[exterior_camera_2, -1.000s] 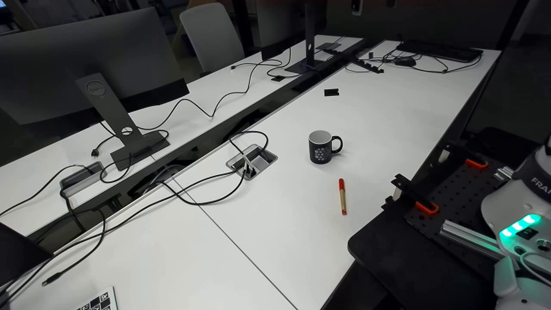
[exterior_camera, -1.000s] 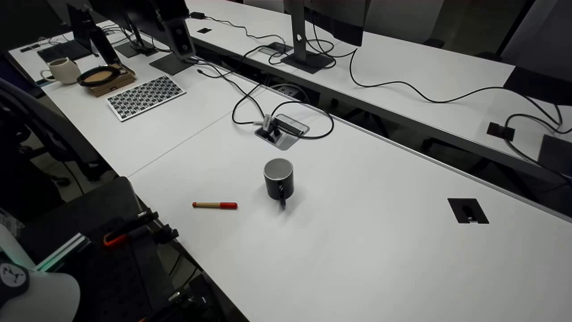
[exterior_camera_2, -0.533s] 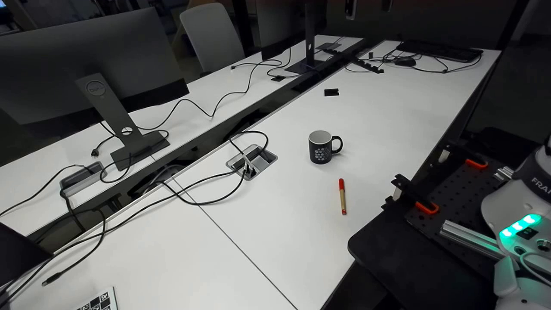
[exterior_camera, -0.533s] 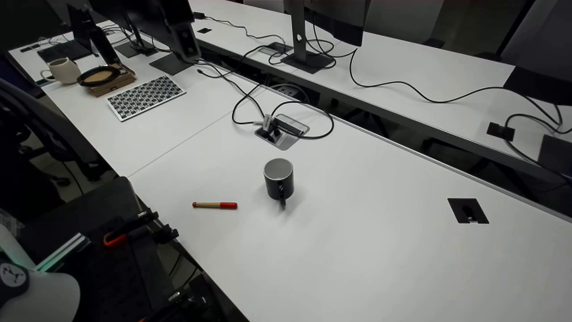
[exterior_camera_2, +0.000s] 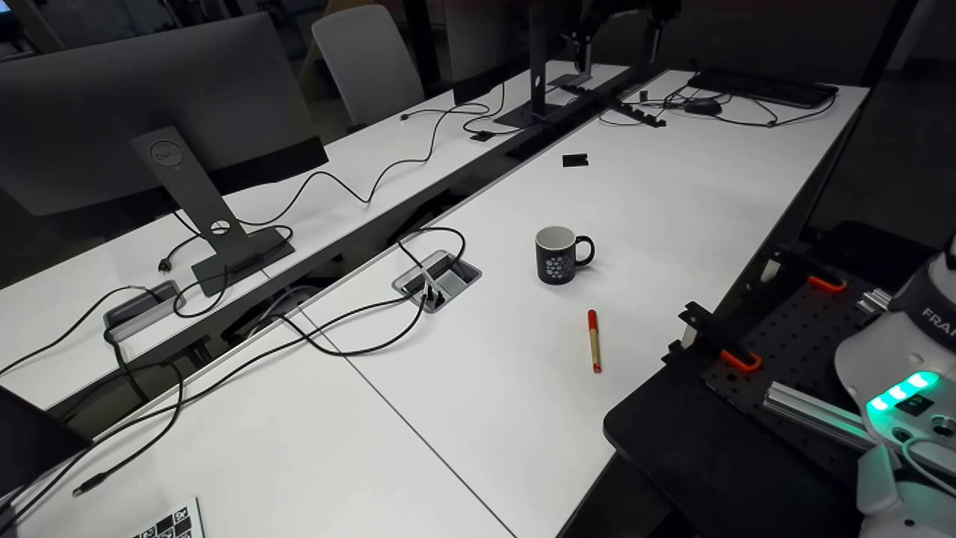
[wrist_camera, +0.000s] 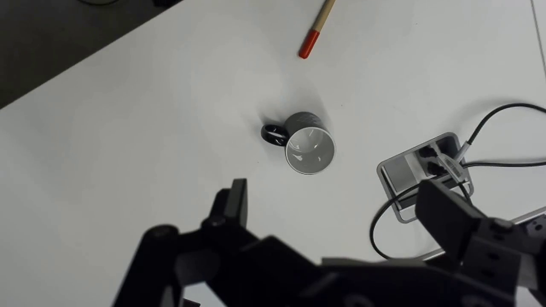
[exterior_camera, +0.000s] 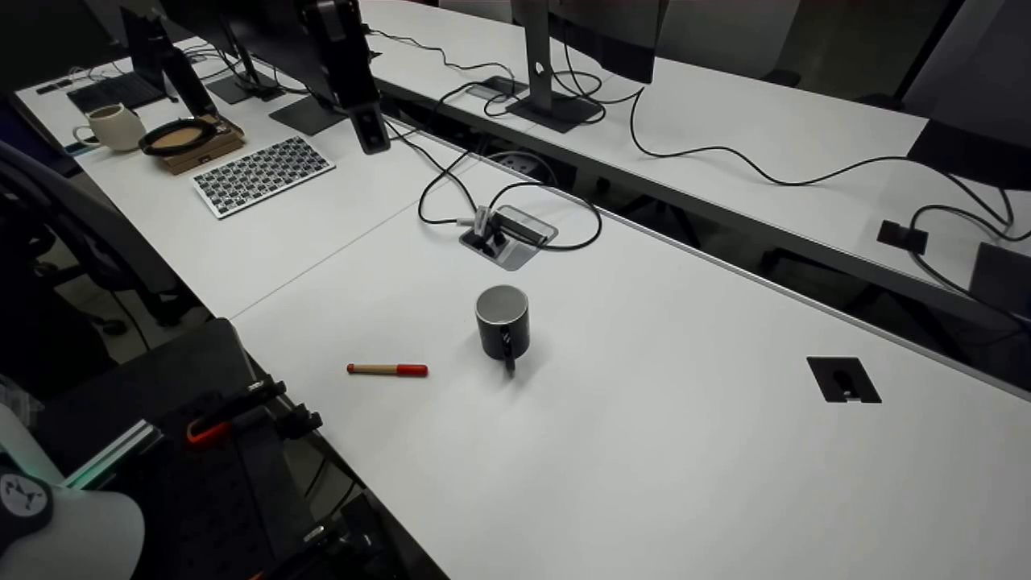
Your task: Move the black cup to the left
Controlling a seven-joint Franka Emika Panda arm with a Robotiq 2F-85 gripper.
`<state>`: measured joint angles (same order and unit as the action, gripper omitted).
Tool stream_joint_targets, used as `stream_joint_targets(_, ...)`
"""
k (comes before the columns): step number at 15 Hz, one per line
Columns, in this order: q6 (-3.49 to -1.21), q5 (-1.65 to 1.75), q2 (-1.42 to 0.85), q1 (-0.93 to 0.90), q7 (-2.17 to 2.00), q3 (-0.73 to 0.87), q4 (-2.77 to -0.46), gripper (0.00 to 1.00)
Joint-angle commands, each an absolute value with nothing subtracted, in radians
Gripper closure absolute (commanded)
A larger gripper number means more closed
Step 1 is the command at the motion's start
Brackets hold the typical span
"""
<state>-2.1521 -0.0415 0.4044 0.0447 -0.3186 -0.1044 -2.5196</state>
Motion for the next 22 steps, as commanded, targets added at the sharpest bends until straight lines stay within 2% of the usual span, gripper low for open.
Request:
stream_joint_targets(1,-2.209,0.013,0.321,0.051,-0.434,-0.143,-2.506,0.00)
stream_joint_targets(7,-2.288,0.161,0.173,0.063,-0.680,-0.193,-2.478,0.00)
stream_joint_targets(13,-2.309,0.312,0.029,0.044,-0.992,-0.158,-2.420,0.00)
stream_joint_targets(22,-2.380,0.144,-0.111,0.014,-1.040,-0.050,-2.363,0.00)
